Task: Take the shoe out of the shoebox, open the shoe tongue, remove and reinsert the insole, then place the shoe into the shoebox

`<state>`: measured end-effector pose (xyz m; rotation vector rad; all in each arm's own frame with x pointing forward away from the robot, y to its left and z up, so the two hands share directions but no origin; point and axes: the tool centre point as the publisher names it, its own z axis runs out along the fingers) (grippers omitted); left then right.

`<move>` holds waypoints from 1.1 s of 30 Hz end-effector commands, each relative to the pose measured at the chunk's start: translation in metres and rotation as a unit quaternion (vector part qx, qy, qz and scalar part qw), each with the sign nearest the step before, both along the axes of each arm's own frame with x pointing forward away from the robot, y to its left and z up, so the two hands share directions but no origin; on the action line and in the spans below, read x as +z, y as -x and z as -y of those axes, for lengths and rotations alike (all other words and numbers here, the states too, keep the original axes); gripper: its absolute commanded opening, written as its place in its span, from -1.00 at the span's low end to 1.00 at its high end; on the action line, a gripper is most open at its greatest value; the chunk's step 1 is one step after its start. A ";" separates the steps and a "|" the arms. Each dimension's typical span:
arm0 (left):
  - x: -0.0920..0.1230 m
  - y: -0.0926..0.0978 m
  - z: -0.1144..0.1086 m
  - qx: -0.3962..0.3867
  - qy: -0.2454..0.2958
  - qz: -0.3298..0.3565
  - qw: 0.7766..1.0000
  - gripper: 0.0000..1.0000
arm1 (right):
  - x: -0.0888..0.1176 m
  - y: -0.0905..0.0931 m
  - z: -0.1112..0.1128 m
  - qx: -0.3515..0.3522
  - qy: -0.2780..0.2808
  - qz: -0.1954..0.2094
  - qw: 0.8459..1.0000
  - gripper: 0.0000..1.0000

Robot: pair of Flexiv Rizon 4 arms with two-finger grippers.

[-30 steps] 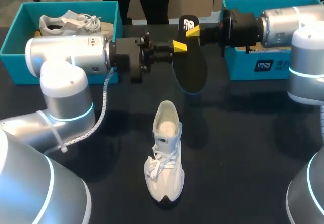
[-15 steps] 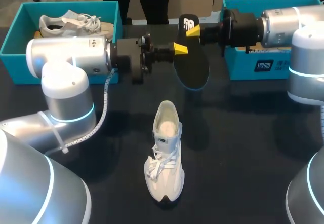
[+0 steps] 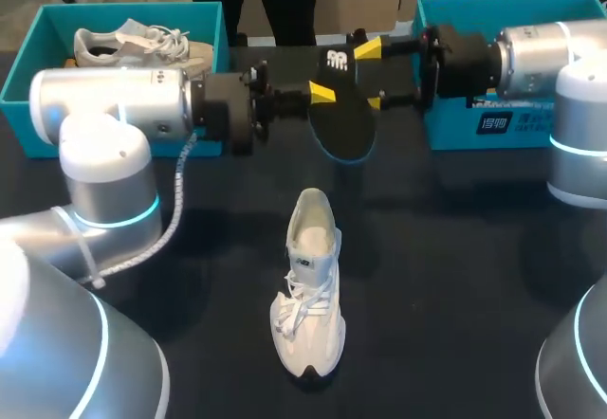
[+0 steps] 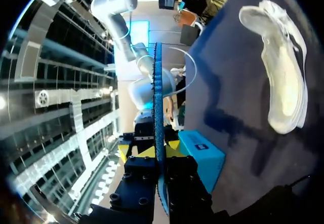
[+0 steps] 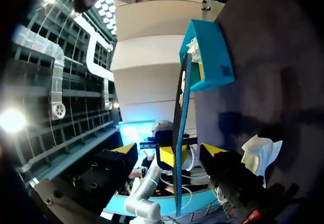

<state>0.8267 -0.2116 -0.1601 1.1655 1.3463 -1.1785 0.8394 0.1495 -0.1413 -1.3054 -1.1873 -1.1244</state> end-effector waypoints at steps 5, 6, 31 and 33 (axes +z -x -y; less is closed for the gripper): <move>0.012 0.011 -0.021 -0.029 -0.077 -0.253 0.964 -1.00 | -0.002 0.020 0.006 -0.018 0.003 0.003 1.000 1.00; 0.012 0.011 -0.021 -0.029 -0.077 -0.253 0.964 -1.00 | -0.002 0.020 0.006 -0.018 0.003 0.003 1.000 1.00; 0.041 -0.009 -0.064 -0.038 -0.106 -0.622 0.775 -1.00 | -0.002 0.020 0.006 -0.018 0.003 0.003 1.000 1.00; 0.041 -0.009 -0.064 -0.038 -0.106 -0.622 0.775 -1.00 | -0.002 0.020 0.006 -0.018 0.003 0.003 1.000 1.00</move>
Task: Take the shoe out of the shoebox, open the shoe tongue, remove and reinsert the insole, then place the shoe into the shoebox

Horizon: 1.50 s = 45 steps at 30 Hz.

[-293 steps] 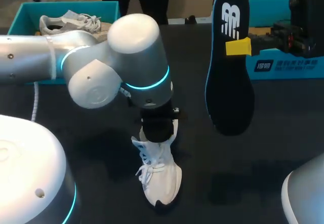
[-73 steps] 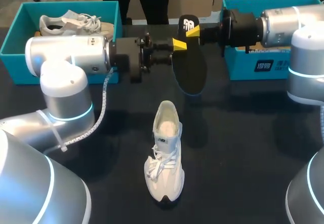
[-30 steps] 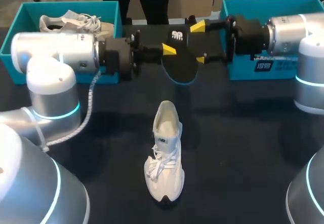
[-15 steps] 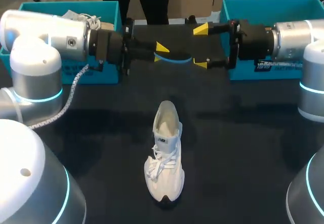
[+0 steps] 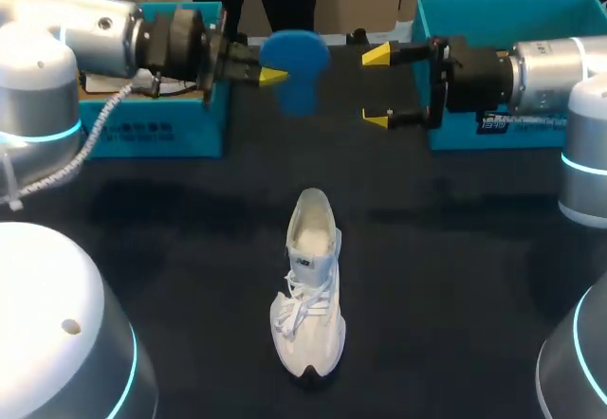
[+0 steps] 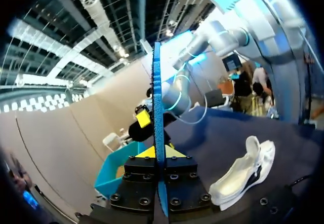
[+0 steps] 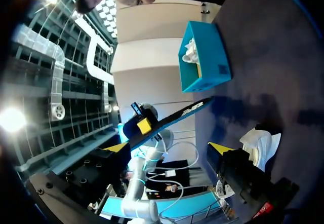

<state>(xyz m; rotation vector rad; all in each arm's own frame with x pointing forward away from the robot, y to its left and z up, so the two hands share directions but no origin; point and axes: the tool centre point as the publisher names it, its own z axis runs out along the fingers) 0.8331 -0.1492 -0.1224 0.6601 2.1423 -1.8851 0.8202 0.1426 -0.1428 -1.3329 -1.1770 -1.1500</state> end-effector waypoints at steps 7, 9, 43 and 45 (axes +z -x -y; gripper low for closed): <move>0.004 -0.003 -0.001 -0.024 -0.051 -0.160 0.985 -1.00 | 0.000 0.001 0.000 -0.001 0.000 0.000 1.000 1.00; -0.001 -0.005 0.000 -0.005 -0.055 -0.198 0.979 -1.00 | 0.000 0.001 0.000 -0.001 0.000 0.000 1.000 1.00; -0.038 -0.004 -0.002 0.104 -0.071 -0.633 0.764 -1.00 | 0.000 0.001 0.000 -0.001 0.000 0.000 1.000 1.00; -0.043 -0.002 -0.003 0.096 -0.077 -0.652 0.748 -1.00 | 0.000 0.001 0.000 -0.001 0.000 0.000 1.000 1.00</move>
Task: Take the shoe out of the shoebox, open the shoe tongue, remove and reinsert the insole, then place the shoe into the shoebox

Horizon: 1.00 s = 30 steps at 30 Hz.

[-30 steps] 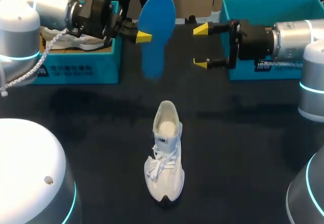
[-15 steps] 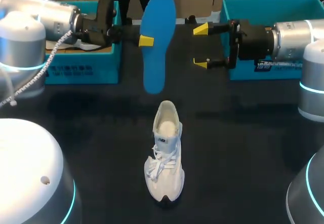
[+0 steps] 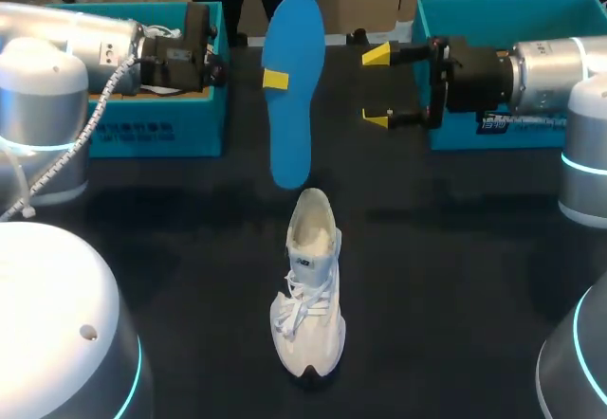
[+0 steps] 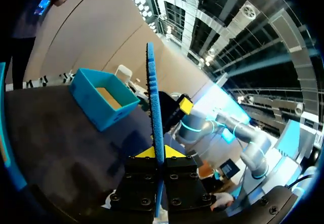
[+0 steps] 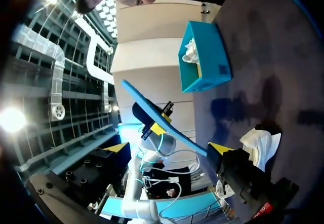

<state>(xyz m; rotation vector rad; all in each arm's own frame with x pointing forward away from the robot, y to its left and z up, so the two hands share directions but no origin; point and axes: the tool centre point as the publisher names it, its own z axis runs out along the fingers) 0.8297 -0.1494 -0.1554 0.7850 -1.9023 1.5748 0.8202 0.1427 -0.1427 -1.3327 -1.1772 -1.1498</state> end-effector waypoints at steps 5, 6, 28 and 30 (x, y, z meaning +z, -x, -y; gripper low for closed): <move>-0.017 -0.011 -0.001 -0.041 0.029 -0.167 0.985 -1.00 | 0.000 0.001 0.000 -0.001 0.000 0.000 1.000 1.00; -0.018 -0.012 -0.001 -0.043 0.032 -0.178 0.982 -1.00 | 0.000 0.001 0.000 -0.001 0.000 0.000 1.000 1.00; -0.049 -0.003 0.014 -0.031 0.031 -0.315 0.948 -1.00 | 0.035 0.002 0.005 0.011 0.296 -0.009 0.955 1.00; -0.052 -0.001 0.016 -0.031 0.029 -0.330 0.943 -1.00 | 0.040 0.001 0.002 0.013 0.319 -0.007 0.948 1.00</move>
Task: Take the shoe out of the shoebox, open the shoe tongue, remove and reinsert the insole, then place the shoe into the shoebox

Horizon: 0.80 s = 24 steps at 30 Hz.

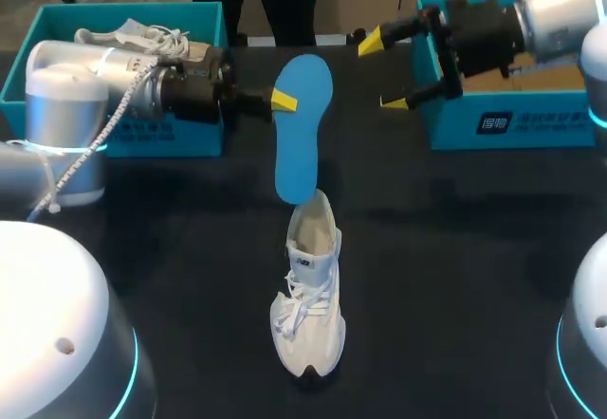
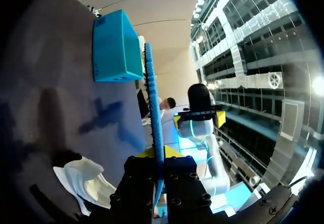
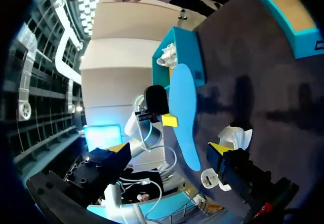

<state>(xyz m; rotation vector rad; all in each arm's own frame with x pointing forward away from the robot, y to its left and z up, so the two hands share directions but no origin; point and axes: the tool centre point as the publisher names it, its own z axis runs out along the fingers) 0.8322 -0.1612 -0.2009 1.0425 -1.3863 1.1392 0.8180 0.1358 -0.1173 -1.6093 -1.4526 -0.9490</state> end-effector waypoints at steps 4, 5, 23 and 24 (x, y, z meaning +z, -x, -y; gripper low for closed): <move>-0.010 0.002 0.008 0.006 -0.003 -0.027 1.000 -1.00 | 0.027 -0.002 -0.013 -0.007 0.188 -0.014 0.982 1.00; -0.011 0.002 0.009 0.009 -0.002 -0.031 0.999 -1.00 | 0.030 -0.002 -0.015 -0.006 0.199 -0.015 0.980 1.00; -0.015 0.000 0.016 0.014 -0.024 -0.061 0.998 -1.00 | 0.057 0.002 -0.037 0.001 0.379 -0.051 0.924 1.00; -0.015 0.000 0.016 0.014 -0.024 -0.061 0.998 -1.00 | 0.057 0.002 -0.040 0.002 0.387 -0.050 0.921 1.00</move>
